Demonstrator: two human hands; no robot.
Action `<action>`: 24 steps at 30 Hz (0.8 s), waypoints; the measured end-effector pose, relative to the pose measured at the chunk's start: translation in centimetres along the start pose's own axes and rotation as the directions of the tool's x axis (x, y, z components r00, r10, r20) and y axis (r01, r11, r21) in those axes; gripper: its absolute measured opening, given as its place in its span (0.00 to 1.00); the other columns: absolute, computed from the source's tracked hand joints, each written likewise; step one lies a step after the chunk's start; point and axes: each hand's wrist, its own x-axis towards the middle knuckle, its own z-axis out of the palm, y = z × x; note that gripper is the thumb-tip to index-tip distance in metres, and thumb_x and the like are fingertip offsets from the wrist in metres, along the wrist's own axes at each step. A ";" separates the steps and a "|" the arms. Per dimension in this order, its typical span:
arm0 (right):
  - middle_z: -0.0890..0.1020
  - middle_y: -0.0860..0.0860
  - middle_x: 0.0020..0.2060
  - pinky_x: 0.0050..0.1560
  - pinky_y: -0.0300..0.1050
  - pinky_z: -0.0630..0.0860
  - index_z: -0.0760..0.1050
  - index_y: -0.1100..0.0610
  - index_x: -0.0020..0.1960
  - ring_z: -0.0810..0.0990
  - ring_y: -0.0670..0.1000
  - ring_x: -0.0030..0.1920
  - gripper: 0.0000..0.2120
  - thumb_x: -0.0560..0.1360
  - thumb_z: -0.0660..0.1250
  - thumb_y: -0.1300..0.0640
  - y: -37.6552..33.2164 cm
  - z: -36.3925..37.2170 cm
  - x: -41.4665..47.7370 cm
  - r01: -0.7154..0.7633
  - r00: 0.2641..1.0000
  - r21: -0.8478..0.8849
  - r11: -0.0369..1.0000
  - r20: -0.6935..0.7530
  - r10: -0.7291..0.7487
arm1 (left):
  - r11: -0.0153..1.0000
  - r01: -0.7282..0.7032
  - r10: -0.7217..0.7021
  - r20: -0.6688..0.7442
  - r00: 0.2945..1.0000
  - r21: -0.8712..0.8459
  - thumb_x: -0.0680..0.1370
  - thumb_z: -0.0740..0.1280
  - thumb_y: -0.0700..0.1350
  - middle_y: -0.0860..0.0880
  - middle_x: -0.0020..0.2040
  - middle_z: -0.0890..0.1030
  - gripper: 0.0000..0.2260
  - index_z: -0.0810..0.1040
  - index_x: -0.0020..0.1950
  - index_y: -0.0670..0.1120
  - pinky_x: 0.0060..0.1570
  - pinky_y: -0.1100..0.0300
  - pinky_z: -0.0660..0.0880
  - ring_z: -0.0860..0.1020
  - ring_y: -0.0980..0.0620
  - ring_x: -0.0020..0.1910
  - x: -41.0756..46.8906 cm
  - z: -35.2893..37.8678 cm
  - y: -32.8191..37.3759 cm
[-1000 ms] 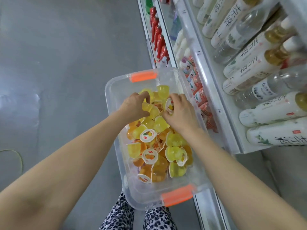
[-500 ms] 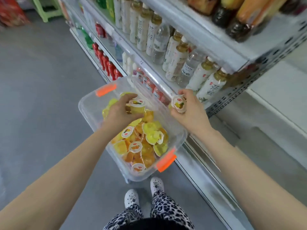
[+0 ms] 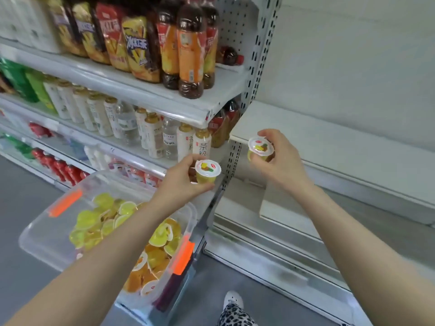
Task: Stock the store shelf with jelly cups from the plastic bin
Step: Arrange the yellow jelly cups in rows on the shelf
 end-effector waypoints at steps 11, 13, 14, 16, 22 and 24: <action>0.80 0.48 0.46 0.44 0.45 0.72 0.72 0.48 0.52 0.77 0.50 0.44 0.14 0.70 0.72 0.50 4.9 -8.4 7.7 -0.110 0.982 -0.040 0.993 -0.160 0.102 | 0.991 -0.135 0.136 0.055 0.989 -0.018 0.66 0.78 0.45 0.60 0.51 0.81 0.26 0.74 0.61 0.55 0.49 0.68 0.77 0.80 0.66 0.47 8.6 6.6 7.1; 0.79 0.50 0.47 0.43 0.44 0.71 0.72 0.49 0.51 0.77 0.52 0.45 0.13 0.70 0.72 0.50 6.2 -8.5 10.2 -0.115 0.984 -0.068 0.991 -0.141 0.104 | 0.992 -0.127 0.127 0.040 0.991 -0.005 0.66 0.78 0.47 0.59 0.52 0.81 0.26 0.73 0.62 0.55 0.50 0.66 0.77 0.80 0.64 0.48 10.3 7.0 7.5; 0.79 0.51 0.48 0.43 0.44 0.71 0.72 0.49 0.52 0.77 0.53 0.46 0.13 0.70 0.72 0.51 6.9 -8.4 11.4 -0.119 0.987 -0.083 0.989 -0.121 0.108 | 0.992 -0.124 0.124 0.032 0.992 0.009 0.67 0.78 0.47 0.60 0.52 0.80 0.26 0.73 0.61 0.55 0.50 0.65 0.77 0.79 0.64 0.48 11.1 7.3 7.7; 0.78 0.52 0.50 0.45 0.45 0.72 0.73 0.50 0.53 0.76 0.54 0.48 0.14 0.70 0.71 0.51 8.2 -8.0 13.8 -0.123 0.991 -0.119 0.985 -0.069 0.116 | 0.992 -0.119 0.119 0.017 0.993 0.034 0.67 0.78 0.48 0.60 0.52 0.79 0.25 0.73 0.60 0.56 0.49 0.67 0.77 0.78 0.66 0.49 12.6 7.6 8.0; 0.79 0.55 0.54 0.43 0.43 0.65 0.74 0.54 0.56 0.76 0.55 0.51 0.15 0.71 0.72 0.53 12.0 -5.2 20.3 -0.061 0.996 -0.184 0.981 0.058 0.072 | 0.990 -0.076 0.084 -0.066 0.994 0.119 0.67 0.78 0.47 0.56 0.55 0.79 0.26 0.73 0.62 0.53 0.51 0.67 0.75 0.78 0.60 0.51 16.4 8.4 7.7; 0.78 0.55 0.55 0.44 0.42 0.65 0.74 0.55 0.56 0.75 0.54 0.50 0.15 0.72 0.72 0.54 12.8 -4.2 22.3 -0.057 0.994 -0.177 0.983 0.081 0.073 | 0.989 -0.059 0.073 -0.095 0.993 0.139 0.67 0.78 0.47 0.55 0.55 0.80 0.26 0.73 0.62 0.52 0.54 0.62 0.75 0.78 0.57 0.52 17.4 8.5 7.5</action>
